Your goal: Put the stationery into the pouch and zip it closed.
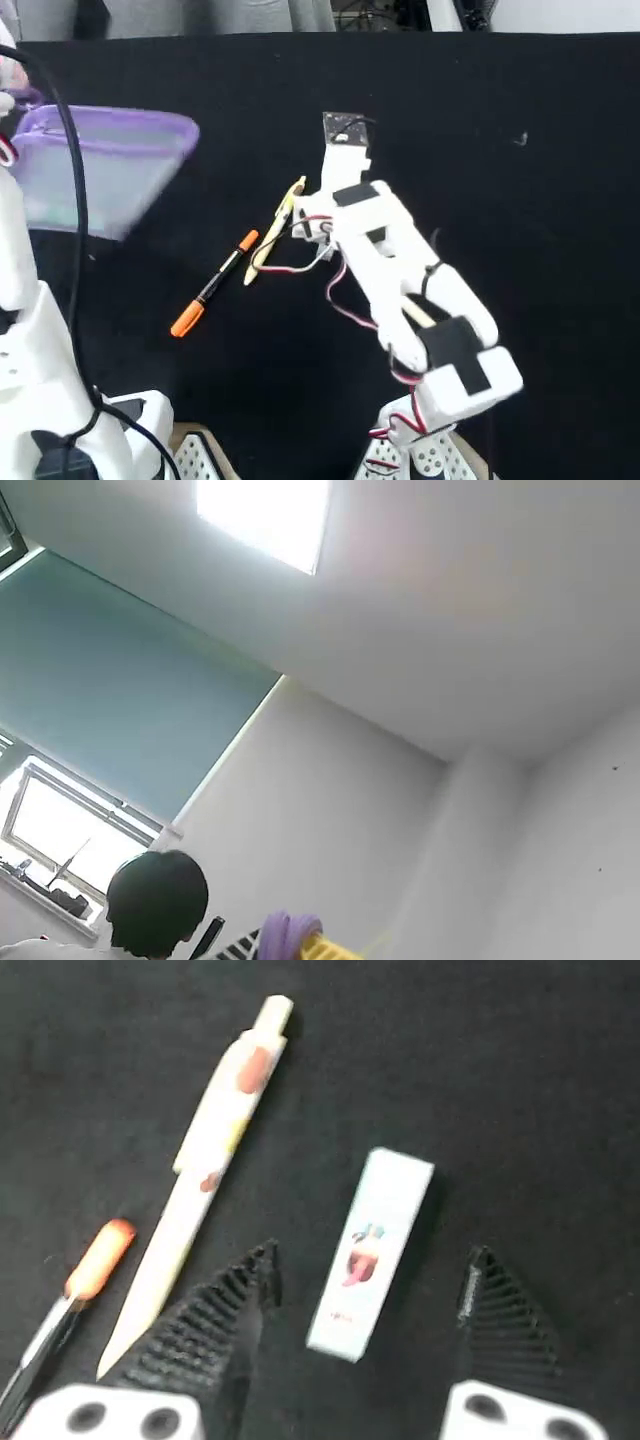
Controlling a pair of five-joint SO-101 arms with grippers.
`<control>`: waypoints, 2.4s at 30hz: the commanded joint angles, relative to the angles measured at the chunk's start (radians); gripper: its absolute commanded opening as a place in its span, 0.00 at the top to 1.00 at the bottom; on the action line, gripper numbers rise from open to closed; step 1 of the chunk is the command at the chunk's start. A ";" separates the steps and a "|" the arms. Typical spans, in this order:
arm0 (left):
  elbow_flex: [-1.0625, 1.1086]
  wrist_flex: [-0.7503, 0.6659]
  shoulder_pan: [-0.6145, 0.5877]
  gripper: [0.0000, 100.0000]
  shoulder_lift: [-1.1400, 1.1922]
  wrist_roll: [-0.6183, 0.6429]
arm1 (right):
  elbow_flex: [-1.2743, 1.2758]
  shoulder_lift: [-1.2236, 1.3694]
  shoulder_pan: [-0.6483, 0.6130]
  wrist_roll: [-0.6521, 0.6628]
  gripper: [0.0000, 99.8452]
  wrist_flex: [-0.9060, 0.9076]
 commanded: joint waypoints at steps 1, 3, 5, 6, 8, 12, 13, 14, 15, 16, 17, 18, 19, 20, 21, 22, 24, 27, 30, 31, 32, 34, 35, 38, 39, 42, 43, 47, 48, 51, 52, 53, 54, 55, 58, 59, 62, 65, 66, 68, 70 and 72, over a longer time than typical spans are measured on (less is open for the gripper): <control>-0.048 0.058 -0.004 0.97 -0.006 -0.009 | -0.116 0.065 0.043 -0.008 0.72 0.003; -0.048 0.112 -0.004 0.97 -0.005 -0.009 | -0.170 0.113 0.043 -0.006 0.72 0.041; -0.047 0.146 -0.004 0.97 -0.003 -0.009 | -0.229 0.165 0.043 -0.005 0.72 0.080; -0.047 0.153 -0.004 0.97 -0.003 -0.009 | -0.257 0.191 0.044 -0.003 0.72 0.095; -0.048 0.155 -0.004 0.97 -0.005 -0.009 | -0.306 0.242 0.044 -0.003 0.72 0.118; -0.058 0.157 -0.004 0.97 -0.015 -0.009 | -0.383 0.317 0.044 -0.002 0.74 0.160; -0.058 0.157 -0.004 0.97 -0.015 -0.009 | -0.400 0.329 0.044 -0.002 0.77 0.173; -0.058 0.157 -0.004 0.97 -0.015 -0.009 | -0.417 0.337 0.044 -0.002 0.82 0.187; -0.053 0.157 -0.004 0.97 -0.015 -0.009 | -0.430 0.344 0.044 0.000 0.86 0.201; -0.048 0.160 -0.004 0.97 -0.015 -0.009 | -0.444 0.349 0.044 0.017 0.91 0.212; -0.047 0.164 -0.004 0.97 -0.015 -0.009 | -0.456 0.355 0.044 0.049 0.95 0.219; -0.045 0.166 -0.004 0.97 -0.012 -0.009 | -0.464 0.358 0.044 0.083 0.98 0.221; -0.030 0.163 -0.004 0.97 -0.014 -0.009 | -0.469 0.361 0.044 0.109 0.99 0.221; -0.013 0.158 -0.002 0.97 -0.015 -0.009 | -0.472 0.366 0.044 0.124 0.97 0.221; -0.005 0.157 -0.002 0.97 -0.015 -0.009 | -0.475 0.369 0.044 0.123 0.96 0.221; 0.002 0.157 -0.002 0.97 -0.015 -0.009 | -0.475 0.372 0.044 0.124 0.96 0.221; 0.002 0.157 -0.002 0.97 -0.015 -0.008 | -0.475 0.374 0.044 0.127 0.96 0.219; 0.010 0.112 0.001 0.97 -0.012 -0.008 | -0.475 0.369 0.049 0.129 0.96 0.216; 0.012 0.044 0.056 0.97 -0.003 -0.014 | -0.476 0.367 0.072 0.129 0.99 0.212; 0.012 0.031 0.076 0.97 -0.003 -0.035 | -0.476 0.367 0.081 0.129 0.99 0.203; 0.012 0.018 0.097 0.97 -0.003 -0.064 | -0.476 0.367 0.089 0.129 0.99 0.193; 0.012 -0.003 0.179 0.97 -0.003 -0.123 | -0.476 0.367 0.109 0.129 0.99 0.175; 0.012 -0.014 0.232 0.97 -0.003 -0.155 | -0.476 0.367 0.117 0.129 0.99 0.170; 0.013 -0.012 0.380 0.97 -0.003 -0.261 | -0.476 0.366 0.132 0.129 0.99 0.170; 0.015 -0.005 0.420 0.97 -0.003 -0.295 | -0.476 0.366 0.132 0.129 0.99 0.170; 0.015 0.074 0.498 0.97 -0.008 -0.359 | -0.476 0.366 0.132 0.129 0.99 0.170; 0.015 0.106 0.507 0.97 -0.011 -0.371 | -0.476 0.366 0.132 0.129 0.99 0.170; 0.015 0.196 0.506 0.97 -0.015 -0.373 | -0.476 0.366 0.132 0.129 0.99 0.170; 0.015 0.212 0.495 0.97 -0.015 -0.373 | -0.476 0.366 0.132 0.129 0.99 0.170; 0.013 0.238 0.414 0.97 -0.015 -0.364 | -0.476 0.366 0.132 0.129 0.99 0.170; 0.013 0.241 0.392 0.97 -0.015 -0.364 | -0.476 0.366 0.132 0.130 0.99 0.170; 0.013 0.250 0.374 0.97 -0.015 -0.364 | -0.476 0.366 0.132 0.130 0.99 0.170; 0.015 0.259 0.357 0.97 -0.015 -0.364 | -0.476 0.366 0.132 0.130 0.99 0.170; 0.015 0.275 0.338 0.97 -0.015 -0.364 | -0.476 0.366 0.132 0.130 0.99 0.170; 0.015 0.334 0.288 0.97 -0.015 -0.364 | -0.476 0.366 0.132 0.130 0.99 0.170; 0.015 0.351 0.277 0.97 -0.015 -0.364 | -0.476 0.366 0.132 0.130 0.99 0.170; 0.015 0.400 0.246 0.97 -0.015 -0.364 | -0.476 0.364 0.132 0.130 0.99 0.170; 0.015 0.443 0.242 0.97 -0.015 -0.364 | -0.472 0.331 0.135 0.130 0.99 0.170; 0.013 0.454 0.243 0.97 -0.017 -0.364 | -0.467 0.312 0.143 0.130 0.99 0.170; 0.012 0.471 0.248 0.97 -0.017 -0.364 | -0.460 0.272 0.158 0.130 0.99 0.170; 0.007 0.473 0.251 0.97 -0.025 -0.362 | -0.437 0.226 0.180 0.130 0.99 0.147; 0.013 0.468 0.266 0.97 -0.058 -0.342 | -0.394 0.165 0.195 0.130 0.99 0.107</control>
